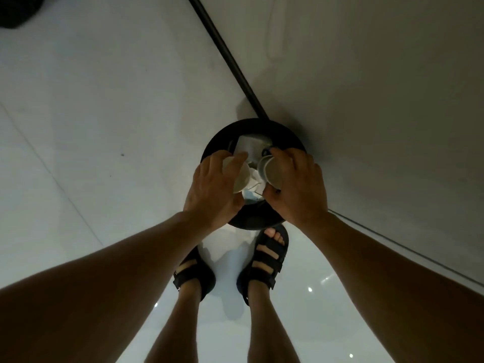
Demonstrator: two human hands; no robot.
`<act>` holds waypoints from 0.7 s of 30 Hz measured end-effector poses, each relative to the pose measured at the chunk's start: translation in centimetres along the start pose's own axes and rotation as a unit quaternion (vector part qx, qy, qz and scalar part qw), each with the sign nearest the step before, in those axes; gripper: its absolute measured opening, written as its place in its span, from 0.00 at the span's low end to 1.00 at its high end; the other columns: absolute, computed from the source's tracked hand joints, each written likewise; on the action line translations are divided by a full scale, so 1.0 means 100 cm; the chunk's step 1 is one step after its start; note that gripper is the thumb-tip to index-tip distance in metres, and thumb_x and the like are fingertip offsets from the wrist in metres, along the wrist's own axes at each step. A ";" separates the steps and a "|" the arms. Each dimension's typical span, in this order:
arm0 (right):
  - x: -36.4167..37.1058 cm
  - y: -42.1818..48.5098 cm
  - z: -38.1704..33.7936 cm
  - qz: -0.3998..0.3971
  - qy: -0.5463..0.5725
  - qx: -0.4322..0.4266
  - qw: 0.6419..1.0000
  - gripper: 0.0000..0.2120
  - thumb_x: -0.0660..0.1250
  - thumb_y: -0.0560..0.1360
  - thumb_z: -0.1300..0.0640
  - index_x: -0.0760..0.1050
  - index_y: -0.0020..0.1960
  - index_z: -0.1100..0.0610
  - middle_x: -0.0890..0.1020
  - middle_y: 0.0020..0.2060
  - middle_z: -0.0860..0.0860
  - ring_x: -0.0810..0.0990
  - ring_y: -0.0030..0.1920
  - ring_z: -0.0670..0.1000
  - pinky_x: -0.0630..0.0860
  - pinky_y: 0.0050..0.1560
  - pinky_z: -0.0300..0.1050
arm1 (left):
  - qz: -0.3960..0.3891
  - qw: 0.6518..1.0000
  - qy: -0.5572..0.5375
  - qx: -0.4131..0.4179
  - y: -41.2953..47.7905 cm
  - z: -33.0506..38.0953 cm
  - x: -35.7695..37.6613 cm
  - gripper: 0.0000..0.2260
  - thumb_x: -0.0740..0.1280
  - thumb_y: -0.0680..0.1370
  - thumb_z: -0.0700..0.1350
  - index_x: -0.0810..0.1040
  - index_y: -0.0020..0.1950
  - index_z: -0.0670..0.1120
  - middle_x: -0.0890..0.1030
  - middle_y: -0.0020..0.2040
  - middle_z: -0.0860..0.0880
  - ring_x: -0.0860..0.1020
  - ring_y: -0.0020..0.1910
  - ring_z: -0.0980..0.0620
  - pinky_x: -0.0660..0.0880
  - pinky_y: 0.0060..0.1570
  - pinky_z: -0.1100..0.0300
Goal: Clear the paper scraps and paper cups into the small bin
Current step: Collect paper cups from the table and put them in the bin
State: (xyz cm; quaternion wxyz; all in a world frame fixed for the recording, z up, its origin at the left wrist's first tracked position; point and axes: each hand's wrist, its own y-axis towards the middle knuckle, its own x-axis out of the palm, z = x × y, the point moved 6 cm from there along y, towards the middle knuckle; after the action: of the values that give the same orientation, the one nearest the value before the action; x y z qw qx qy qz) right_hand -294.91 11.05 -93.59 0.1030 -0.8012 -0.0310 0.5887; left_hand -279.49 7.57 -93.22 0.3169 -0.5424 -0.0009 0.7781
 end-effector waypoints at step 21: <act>0.053 0.006 0.013 -0.021 -0.146 -0.015 0.989 0.45 0.59 0.73 0.34 0.46 0.80 0.57 0.46 0.79 0.59 0.41 0.78 0.60 0.50 0.72 0.67 | 0.007 0.982 0.186 0.004 0.002 -0.017 0.049 0.41 0.48 0.73 0.66 0.39 0.78 0.46 0.41 0.78 0.40 0.38 0.76 0.39 0.40 0.71 0.39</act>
State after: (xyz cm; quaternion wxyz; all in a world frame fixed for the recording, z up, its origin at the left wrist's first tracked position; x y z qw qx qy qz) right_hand -294.54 11.57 -99.01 0.0976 -0.7074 -0.0720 0.6964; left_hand -279.16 9.21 -98.09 0.3083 -0.6764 0.0653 0.6657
